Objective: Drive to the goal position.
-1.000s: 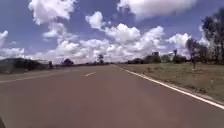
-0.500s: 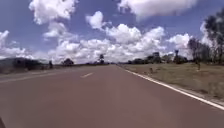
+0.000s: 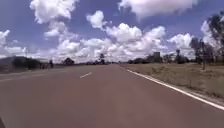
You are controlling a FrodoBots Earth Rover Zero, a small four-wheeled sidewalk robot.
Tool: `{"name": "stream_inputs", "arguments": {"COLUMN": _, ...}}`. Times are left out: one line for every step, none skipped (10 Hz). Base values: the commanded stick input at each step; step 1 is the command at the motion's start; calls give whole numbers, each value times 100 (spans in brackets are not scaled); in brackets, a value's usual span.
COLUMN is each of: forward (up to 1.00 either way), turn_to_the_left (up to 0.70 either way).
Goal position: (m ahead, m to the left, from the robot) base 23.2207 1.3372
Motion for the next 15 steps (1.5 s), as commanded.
{"name": "stream_inputs", "arguments": {"forward": 100, "turn_to_the_left": -40}}
{"name": "stream_inputs", "arguments": {"forward": 100, "turn_to_the_left": -33}}
{"name": "stream_inputs", "arguments": {"forward": 100, "turn_to_the_left": -26}}
{"name": "stream_inputs", "arguments": {"forward": 100, "turn_to_the_left": -1}}
{"name": "stream_inputs", "arguments": {"forward": 100, "turn_to_the_left": 0}}
{"name": "stream_inputs", "arguments": {"forward": 100, "turn_to_the_left": 0}}
{"name": "stream_inputs", "arguments": {"forward": 100, "turn_to_the_left": 0}}
{"name": "stream_inputs", "arguments": {"forward": 100, "turn_to_the_left": 0}}
{"name": "stream_inputs", "arguments": {"forward": 100, "turn_to_the_left": 0}}
{"name": "stream_inputs", "arguments": {"forward": 100, "turn_to_the_left": 0}}
{"name": "stream_inputs", "arguments": {"forward": 100, "turn_to_the_left": 0}}
{"name": "stream_inputs", "arguments": {"forward": 100, "turn_to_the_left": 0}}
{"name": "stream_inputs", "arguments": {"forward": 100, "turn_to_the_left": 0}}
{"name": "stream_inputs", "arguments": {"forward": 100, "turn_to_the_left": 0}}
{"name": "stream_inputs", "arguments": {"forward": 100, "turn_to_the_left": 0}}
